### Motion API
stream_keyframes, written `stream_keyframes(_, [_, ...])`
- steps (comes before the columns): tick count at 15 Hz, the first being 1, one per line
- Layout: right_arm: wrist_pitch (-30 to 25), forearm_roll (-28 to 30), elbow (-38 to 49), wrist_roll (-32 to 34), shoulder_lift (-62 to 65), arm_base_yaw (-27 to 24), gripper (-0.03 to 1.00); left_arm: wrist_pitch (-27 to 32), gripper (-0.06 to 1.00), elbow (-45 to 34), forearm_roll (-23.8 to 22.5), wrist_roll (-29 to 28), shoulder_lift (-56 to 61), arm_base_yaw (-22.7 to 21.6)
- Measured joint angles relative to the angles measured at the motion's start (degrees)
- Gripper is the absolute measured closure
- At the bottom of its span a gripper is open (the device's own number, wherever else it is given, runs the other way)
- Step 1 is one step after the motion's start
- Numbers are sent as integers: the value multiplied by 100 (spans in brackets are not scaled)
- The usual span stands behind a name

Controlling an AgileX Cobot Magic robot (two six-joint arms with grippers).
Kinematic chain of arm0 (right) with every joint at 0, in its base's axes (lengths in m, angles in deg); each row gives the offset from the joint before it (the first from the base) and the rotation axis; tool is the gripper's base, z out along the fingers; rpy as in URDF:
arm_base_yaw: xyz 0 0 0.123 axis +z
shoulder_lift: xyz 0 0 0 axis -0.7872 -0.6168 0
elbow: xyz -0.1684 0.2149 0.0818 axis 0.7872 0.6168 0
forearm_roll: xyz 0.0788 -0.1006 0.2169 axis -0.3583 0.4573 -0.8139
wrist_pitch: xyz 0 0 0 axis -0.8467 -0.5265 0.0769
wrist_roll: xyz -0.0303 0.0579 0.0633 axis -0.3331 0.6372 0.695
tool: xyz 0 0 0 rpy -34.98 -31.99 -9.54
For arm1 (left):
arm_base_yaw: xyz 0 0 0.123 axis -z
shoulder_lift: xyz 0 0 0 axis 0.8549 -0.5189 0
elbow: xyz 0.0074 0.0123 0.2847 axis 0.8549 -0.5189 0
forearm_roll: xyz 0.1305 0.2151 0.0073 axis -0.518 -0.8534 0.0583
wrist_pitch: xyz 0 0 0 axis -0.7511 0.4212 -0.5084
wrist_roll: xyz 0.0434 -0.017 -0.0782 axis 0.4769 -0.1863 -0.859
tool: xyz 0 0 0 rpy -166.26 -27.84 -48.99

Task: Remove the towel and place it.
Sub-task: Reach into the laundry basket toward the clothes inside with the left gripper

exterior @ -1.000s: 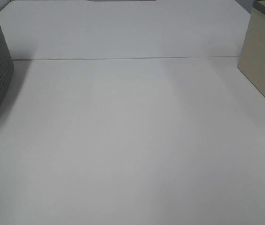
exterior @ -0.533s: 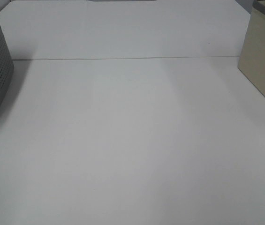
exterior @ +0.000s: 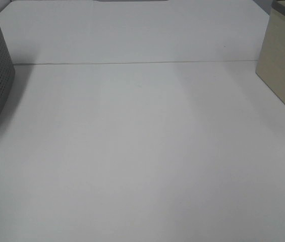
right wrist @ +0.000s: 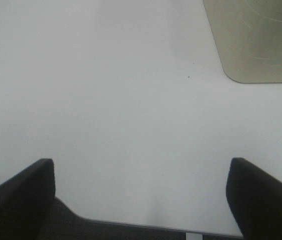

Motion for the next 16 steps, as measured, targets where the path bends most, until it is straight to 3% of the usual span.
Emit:
stream_keyframes(12, [0, 17, 0, 11, 0, 0, 7, 63, -5, 109, 0, 6, -40, 0])
stream_keyframes(16, [0, 17, 0, 11, 0, 0, 7, 155, -5, 854, 34, 613, -1112, 0])
